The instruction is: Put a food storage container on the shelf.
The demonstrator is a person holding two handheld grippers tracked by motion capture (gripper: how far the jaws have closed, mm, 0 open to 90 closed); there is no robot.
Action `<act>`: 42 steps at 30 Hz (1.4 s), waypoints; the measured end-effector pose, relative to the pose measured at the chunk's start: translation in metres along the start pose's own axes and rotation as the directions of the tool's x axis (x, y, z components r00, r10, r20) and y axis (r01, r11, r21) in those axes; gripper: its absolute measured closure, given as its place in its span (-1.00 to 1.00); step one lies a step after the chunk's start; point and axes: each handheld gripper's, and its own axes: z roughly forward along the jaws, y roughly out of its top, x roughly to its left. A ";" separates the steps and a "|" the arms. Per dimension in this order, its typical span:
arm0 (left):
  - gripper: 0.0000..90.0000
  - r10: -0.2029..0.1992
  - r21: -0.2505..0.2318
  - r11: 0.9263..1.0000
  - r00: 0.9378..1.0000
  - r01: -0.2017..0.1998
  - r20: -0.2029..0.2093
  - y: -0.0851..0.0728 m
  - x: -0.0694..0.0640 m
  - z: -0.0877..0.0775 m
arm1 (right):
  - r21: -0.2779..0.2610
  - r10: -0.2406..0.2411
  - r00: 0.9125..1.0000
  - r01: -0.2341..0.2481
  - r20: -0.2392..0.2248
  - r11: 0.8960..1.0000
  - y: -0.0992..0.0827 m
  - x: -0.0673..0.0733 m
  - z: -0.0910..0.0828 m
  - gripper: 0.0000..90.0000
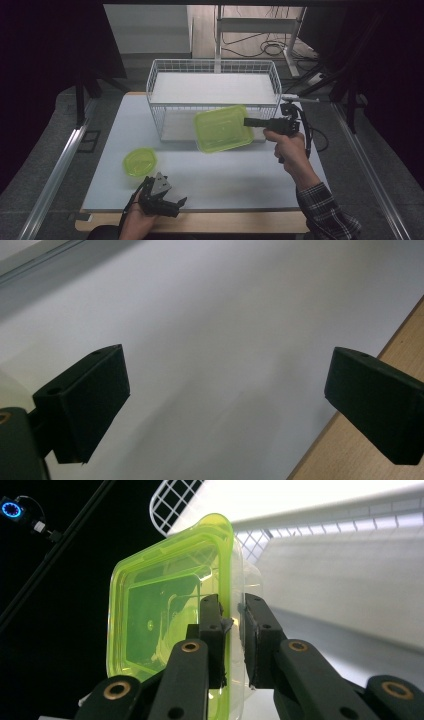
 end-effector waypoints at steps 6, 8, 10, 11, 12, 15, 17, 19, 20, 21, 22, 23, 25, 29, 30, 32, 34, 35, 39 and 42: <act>-0.91 -0.008 0.000 1.000 1.000 0.008 0.014 0.000 0.000 0.000 | -0.023 -0.013 1.000 0.013 0.010 1.000 0.017 0.009 -0.003 0.77; -0.92 -0.009 0.001 1.000 1.000 0.009 0.015 0.000 0.000 0.000 | -0.030 -0.018 1.000 0.018 0.016 0.999 0.023 0.011 -0.003 0.77; -0.92 -0.011 0.001 1.000 1.000 0.011 0.015 0.000 0.000 0.001 | -0.038 -0.020 1.000 0.021 0.022 0.999 0.028 0.013 -0.002 0.77; -0.93 -0.010 0.002 1.000 1.000 0.010 0.015 0.000 0.000 0.001 | -0.040 -0.022 0.999 0.023 0.025 0.999 0.030 0.014 -0.002 0.77; -0.93 -0.011 0.002 1.000 1.000 0.011 0.014 0.000 0.000 0.001 | -0.043 -0.022 0.999 0.023 0.027 0.999 0.032 0.015 -0.002 0.77; -0.93 -0.012 0.002 1.000 1.000 0.012 0.016 0.000 0.000 0.001 | -0.052 -0.029 0.999 0.031 0.034 0.998 0.038 0.017 0.001 0.77; -0.93 -0.014 0.001 1.000 1.000 0.014 0.017 0.000 0.000 0.001 | -0.055 -0.032 0.999 0.034 0.039 0.998 0.042 0.019 0.002 0.77; -0.93 -0.013 0.001 1.000 1.000 0.013 0.018 0.000 0.000 0.001 | -0.059 -0.034 0.998 0.036 0.043 0.998 0.045 0.020 0.004 0.77; -0.93 -0.013 0.002 1.000 1.000 0.013 0.018 0.000 0.000 0.001 | -0.062 -0.039 0.998 0.042 0.047 0.997 0.048 0.020 0.005 0.77; -0.93 -0.013 0.003 1.000 1.000 0.013 0.018 0.000 0.000 0.001 | -0.069 -0.039 0.998 0.042 0.049 0.997 0.050 0.021 0.005 0.77; -0.93 -0.012 0.004 1.000 1.000 0.012 0.019 0.000 0.000 0.001 | -0.073 -0.038 0.998 0.042 0.052 0.996 0.053 0.021 0.006 0.77; -0.93 -0.011 0.006 1.000 1.000 0.011 0.019 0.000 0.000 0.001 | -0.077 -0.037 0.998 0.041 0.055 0.996 0.055 0.022 0.006 0.77; -0.93 -0.011 0.006 1.000 1.000 0.011 0.020 0.000 0.000 0.001 | -0.083 -0.037 0.997 0.042 0.061 0.996 0.060 0.022 0.007 0.77; -0.93 -0.012 0.008 1.000 1.000 0.012 0.022 0.000 0.000 0.001 | -0.097 -0.039 0.996 0.047 0.085 0.994 0.069 0.024 0.010 0.77; -0.93 -0.013 0.007 1.000 1.000 0.012 0.021 0.000 0.000 0.001 | -0.099 -0.040 0.995 0.049 0.091 0.994 0.071 0.024 0.011 0.77; -0.93 -0.013 0.005 1.000 1.000 0.013 0.021 0.000 0.000 0.001 | -0.106 -0.040 0.994 0.051 0.103 0.993 0.075 0.025 0.013 0.77; -0.93 -0.014 0.004 1.000 1.000 0.014 0.020 0.000 0.000 0.001 | -0.111 -0.040 0.993 0.053 0.114 0.992 0.079 0.025 0.015 0.77; -0.93 -0.016 0.002 1.000 1.000 0.016 0.021 0.000 0.000 0.001 | -0.115 -0.043 0.992 0.056 0.118 0.992 0.081 0.024 0.016 0.77; -0.94 -0.030 -0.008 1.000 0.999 0.030 0.026 0.000 0.002 0.000 | -0.122 -0.037 0.989 0.055 0.143 0.991 0.087 0.022 0.021 0.77; -0.94 -0.032 -0.008 0.999 0.999 0.032 0.027 0.000 0.002 0.000 | -0.126 -0.037 0.986 0.057 0.160 0.990 0.092 0.020 0.025 0.77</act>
